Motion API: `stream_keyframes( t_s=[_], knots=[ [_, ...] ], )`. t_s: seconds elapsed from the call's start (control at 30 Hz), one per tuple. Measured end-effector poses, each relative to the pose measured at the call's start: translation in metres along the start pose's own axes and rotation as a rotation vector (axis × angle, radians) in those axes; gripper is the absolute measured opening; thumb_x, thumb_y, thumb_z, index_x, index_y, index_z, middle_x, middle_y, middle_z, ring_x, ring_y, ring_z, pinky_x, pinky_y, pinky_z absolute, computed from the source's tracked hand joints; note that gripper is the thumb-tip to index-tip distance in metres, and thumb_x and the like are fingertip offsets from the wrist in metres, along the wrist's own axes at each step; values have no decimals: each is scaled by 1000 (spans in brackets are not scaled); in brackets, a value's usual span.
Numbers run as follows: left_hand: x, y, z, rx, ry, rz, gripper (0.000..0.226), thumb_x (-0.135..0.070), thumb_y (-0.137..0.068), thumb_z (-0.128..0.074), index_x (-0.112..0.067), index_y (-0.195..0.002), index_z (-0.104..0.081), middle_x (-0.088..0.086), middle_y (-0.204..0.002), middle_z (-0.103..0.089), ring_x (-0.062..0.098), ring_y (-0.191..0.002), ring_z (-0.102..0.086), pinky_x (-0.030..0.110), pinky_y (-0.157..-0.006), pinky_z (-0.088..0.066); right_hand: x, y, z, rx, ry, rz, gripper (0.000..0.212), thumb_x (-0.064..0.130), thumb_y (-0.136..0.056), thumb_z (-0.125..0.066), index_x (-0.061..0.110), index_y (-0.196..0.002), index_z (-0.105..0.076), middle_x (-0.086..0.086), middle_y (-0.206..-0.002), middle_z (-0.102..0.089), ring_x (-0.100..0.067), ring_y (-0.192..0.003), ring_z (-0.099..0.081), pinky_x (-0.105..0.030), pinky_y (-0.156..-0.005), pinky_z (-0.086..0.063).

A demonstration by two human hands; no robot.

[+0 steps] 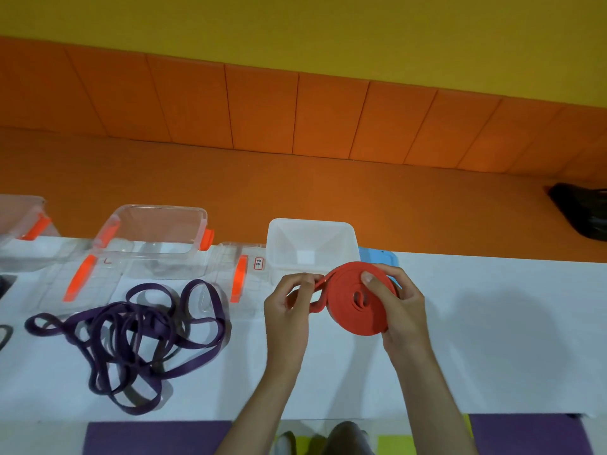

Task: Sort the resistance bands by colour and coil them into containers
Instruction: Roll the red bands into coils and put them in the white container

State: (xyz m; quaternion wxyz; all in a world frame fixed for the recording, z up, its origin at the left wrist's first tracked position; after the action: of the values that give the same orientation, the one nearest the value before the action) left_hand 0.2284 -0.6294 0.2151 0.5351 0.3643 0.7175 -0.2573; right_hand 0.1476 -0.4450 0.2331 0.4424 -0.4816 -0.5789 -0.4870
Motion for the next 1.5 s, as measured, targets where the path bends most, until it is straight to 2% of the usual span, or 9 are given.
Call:
stream_keyframes(
  t_s=[0.1,0.4,0.6,0.73,0.97,1.17,1.3,1.43,1.5],
  knots=[
    [6,0,-1,-20,-2,-6,12,-40,-97,-72,-28,-95,-74,2,-100,-78,23,-97,-79,29,-72,-64,-9,-2,7,-74,-26,-35,21,27,-74,-90,32,-93,-81,0,-109,-79,-27,-102,-75,-49,-88,-62],
    [41,-2,-13,99,-38,224,36,-40,-77,-92,-29,-107,-76,-6,-114,-78,22,-100,-79,43,-85,-67,-36,-22,17,-231,-109,-104,20,25,-82,-89,35,-97,-81,12,-104,-80,-17,-97,-75,-27,-65,-61],
    [59,-32,-12,-5,21,333,36,-21,-77,-96,-24,-110,-80,-4,-115,-78,22,-106,-78,38,-81,-66,-61,-52,-4,-271,-135,-178,22,27,-83,-88,38,-100,-78,16,-104,-79,-19,-106,-74,-37,-79,-63],
    [73,-69,-14,-116,30,402,36,-14,-78,-93,-18,-112,-82,0,-111,-80,23,-101,-79,38,-83,-66,-77,-86,-22,-196,-149,-212,20,25,-91,-82,38,-105,-75,16,-112,-77,-21,-112,-73,-46,-90,-62],
    [102,-169,-27,-222,-12,482,45,-5,-81,-90,-1,-123,-76,13,-115,-79,32,-104,-78,46,-88,-65,-105,-184,-46,-14,15,-288,19,22,-97,-76,33,-112,-72,0,-111,-76,-19,-108,-73,-41,-90,-61],
    [162,-243,-27,-304,-78,606,47,4,-85,-84,6,-130,-69,25,-121,-75,43,-116,-72,59,-101,-58,-150,-278,-64,144,476,-319,25,15,-97,-74,10,-122,-71,-9,-110,-74,-28,-106,-69,-33,-86,-52],
    [201,-275,-22,-336,-197,684,44,7,-83,-85,9,-124,-71,28,-121,-73,41,-111,-72,56,-99,-59,-193,-310,-75,283,673,-430,29,15,-100,-68,5,-127,-63,-16,-123,-70,-31,-108,-68,-48,-99,-57],
    [239,-294,-14,-310,-345,769,37,0,-81,-88,5,-115,-75,26,-117,-75,41,-112,-73,54,-103,-57,-228,-321,-74,317,753,-565,45,20,-104,-65,6,-144,-48,-15,-125,-64,-19,-87,-63,-45,-83,-66],
    [255,-298,-11,-304,-364,809,40,1,-82,-87,7,-119,-73,28,-120,-74,44,-115,-71,55,-104,-56,-239,-325,-73,359,789,-570,50,19,-105,-63,7,-151,-44,-16,-128,-62,-21,-93,-63,-44,-80,-67]
  ],
)
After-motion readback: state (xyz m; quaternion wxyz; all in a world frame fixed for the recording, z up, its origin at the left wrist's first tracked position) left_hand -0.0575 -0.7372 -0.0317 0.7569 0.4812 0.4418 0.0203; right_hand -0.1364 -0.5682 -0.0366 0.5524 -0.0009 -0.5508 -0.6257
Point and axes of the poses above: each hand's wrist, its own y-axis away from the middle knuckle, its own z-axis out of the back of the hand, x = y × z, the point moved 7 cm from there along -y, towards the middle knuckle
